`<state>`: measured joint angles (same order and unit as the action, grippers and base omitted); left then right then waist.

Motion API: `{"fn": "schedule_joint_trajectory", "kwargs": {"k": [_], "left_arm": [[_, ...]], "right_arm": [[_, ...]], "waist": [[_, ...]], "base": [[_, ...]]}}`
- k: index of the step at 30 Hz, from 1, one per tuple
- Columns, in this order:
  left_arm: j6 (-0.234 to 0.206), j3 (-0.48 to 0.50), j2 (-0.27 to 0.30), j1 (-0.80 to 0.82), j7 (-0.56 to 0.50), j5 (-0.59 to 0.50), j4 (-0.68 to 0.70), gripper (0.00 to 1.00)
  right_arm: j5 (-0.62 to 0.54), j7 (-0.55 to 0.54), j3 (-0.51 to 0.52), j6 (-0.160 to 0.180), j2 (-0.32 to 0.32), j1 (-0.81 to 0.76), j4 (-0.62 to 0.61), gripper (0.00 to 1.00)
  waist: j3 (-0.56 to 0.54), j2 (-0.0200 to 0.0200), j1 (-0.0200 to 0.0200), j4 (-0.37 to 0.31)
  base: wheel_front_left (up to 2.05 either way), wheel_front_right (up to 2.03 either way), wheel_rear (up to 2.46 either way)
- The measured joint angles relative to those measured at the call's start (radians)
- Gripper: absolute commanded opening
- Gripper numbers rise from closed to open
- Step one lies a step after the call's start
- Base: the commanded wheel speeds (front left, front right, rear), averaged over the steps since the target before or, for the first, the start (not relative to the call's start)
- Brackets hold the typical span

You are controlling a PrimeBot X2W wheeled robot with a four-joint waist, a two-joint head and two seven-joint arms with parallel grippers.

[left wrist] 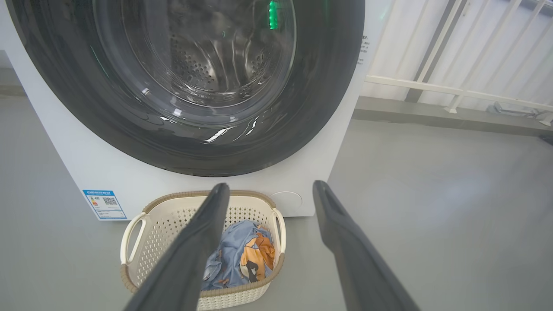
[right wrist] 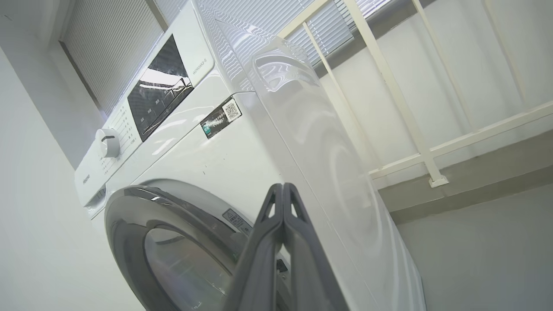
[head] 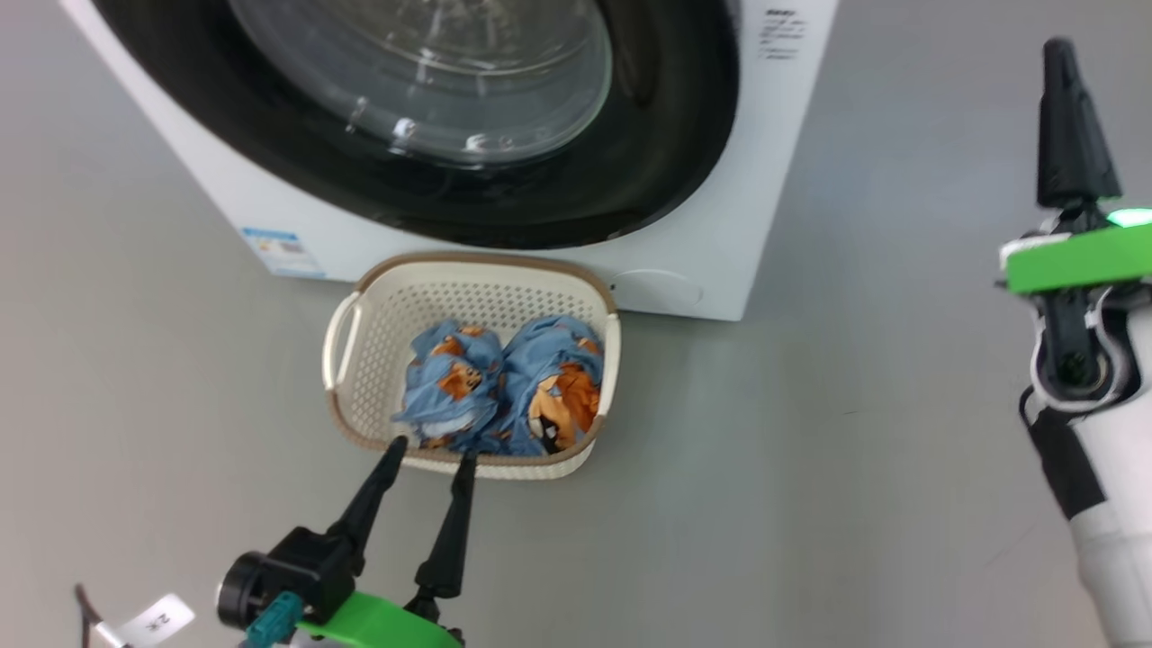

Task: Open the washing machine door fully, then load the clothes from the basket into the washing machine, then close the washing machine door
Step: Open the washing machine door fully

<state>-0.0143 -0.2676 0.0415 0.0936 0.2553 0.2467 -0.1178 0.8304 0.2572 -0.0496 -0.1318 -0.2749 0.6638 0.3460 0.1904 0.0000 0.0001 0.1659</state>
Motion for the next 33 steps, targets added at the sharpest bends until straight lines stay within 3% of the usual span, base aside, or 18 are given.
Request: {"fn": "schedule_joint_trajectory", "kwargs": {"k": [9,21,26,33], "left_arm": [[-0.027,-0.065,0.0,0.038,0.0,0.033,0.002,1.0],[-0.049,-0.136,-0.001,0.095,0.0,0.071,0.01,1.0],[-0.06,-0.16,-0.001,0.102,0.0,0.086,0.013,1.0],[-0.069,-0.18,-0.002,0.14,0.0,0.102,0.025,1.0]], "right_arm": [[0.253,-0.005,-0.121,0.0,-0.107,0.12,0.06,0.0],[0.669,-0.287,-0.228,0.0,-0.218,0.231,0.064,0.0],[0.754,-0.415,-0.229,0.0,-0.24,0.261,0.074,0.0],[0.784,-0.548,-0.237,0.0,-0.262,0.321,0.073,0.0]], "waist": [[0.065,0.0,0.0,0.071],[0.148,0.0,0.0,0.139],[0.182,0.0,0.0,0.157],[0.23,0.0,0.0,0.173]], "base": [[0.0,0.0,0.0],[0.0,0.0,0.0],[0.0,0.0,0.0],[0.0,0.0,0.0]]}}
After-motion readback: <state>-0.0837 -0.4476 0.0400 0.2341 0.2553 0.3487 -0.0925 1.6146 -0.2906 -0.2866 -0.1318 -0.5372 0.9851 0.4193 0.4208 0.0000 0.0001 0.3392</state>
